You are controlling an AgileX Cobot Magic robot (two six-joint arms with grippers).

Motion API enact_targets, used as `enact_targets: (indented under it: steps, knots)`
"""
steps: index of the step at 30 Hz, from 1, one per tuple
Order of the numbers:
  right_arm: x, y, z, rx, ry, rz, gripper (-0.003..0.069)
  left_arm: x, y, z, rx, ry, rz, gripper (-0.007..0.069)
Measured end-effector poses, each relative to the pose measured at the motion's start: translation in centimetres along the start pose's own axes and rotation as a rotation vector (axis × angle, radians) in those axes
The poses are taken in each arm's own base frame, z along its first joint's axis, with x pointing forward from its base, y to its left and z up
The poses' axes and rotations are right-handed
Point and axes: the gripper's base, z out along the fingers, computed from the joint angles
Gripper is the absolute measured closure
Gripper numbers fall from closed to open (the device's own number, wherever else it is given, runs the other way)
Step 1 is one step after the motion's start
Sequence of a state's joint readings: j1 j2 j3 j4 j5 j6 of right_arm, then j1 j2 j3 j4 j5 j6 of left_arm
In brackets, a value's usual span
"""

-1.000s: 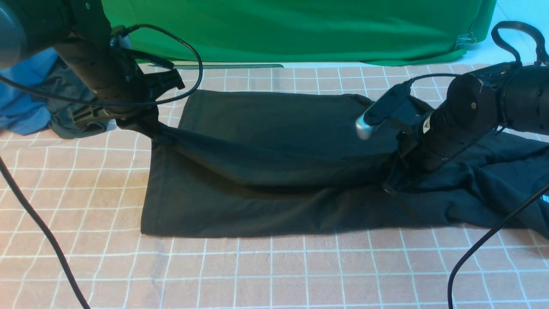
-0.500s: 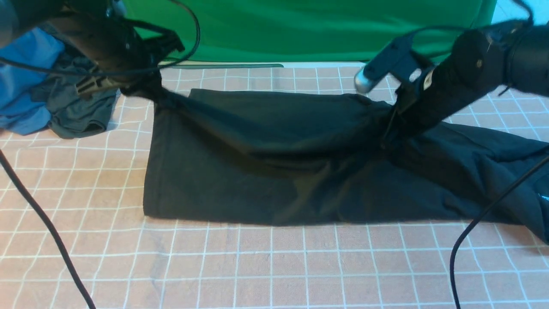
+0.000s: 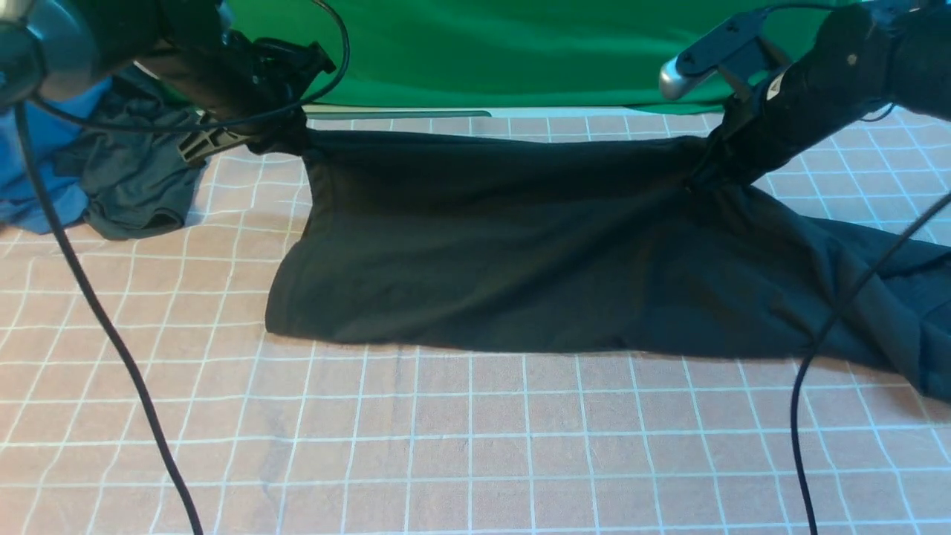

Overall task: Fold a long-sleeved shirt over a pink coffee tablecloth.
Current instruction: 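Fold the black garment in half by bringing its near edge over to the far edge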

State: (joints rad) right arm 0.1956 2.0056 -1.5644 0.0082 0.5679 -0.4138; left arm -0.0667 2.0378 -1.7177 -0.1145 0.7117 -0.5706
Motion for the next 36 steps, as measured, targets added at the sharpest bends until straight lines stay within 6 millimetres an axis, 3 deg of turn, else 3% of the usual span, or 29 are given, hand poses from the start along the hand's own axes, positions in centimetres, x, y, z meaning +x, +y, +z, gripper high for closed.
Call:
enact_targets:
  steps: [7,14,22,25,26,30,32,33,34,36]
  knots:
    - [-0.1,-0.1,3.1,0.026,-0.057,0.018,0.0592,-0.8,-0.3,1.5,0.064,-0.108,-0.004,0.0594]
    - [-0.2,-0.2,4.8,0.058,-0.131,0.018,0.0568,-1.0,-0.3,2.7,0.089,-0.152,-0.001,0.0588]
    - [-0.8,-0.5,5.2,0.094,-0.213,0.021,0.0341,-1.5,-0.4,3.7,0.124,-0.224,0.017,0.0356]
    - [-1.2,-0.7,3.6,0.093,-0.198,0.012,0.0304,-1.6,-0.6,2.9,0.108,-0.195,0.02,0.0278]
    - [-1.5,-0.8,1.6,0.08,-0.16,0.009,0.03,-1.5,-0.8,1.9,0.079,-0.144,0.028,0.026]
    - [-1.5,-1.3,-3.1,0.051,-0.063,0.033,0.0315,-0.7,-1.5,-0.3,0.043,-0.038,0.105,0.0284]
    - [-1.0,-1.9,-5.8,0.036,0.006,0.076,0.0334,0.4,-2.2,-1.4,0.025,0.037,0.2,0.0368]
    - [-0.2,-2.5,-7.0,0.025,0.072,0.125,0.0344,1.5,-3.0,-1.9,0.013,0.083,0.268,0.0449]
    - [0.6,-3.1,-7.5,0.019,0.125,0.171,0.0347,2.6,-3.7,-2.1,0.002,0.121,0.312,0.0522]
    - [2.3,-4.2,-7.8,0.006,0.24,0.257,0.0349,4.3,-4.5,-2.0,-0.002,0.166,0.364,0.0578]
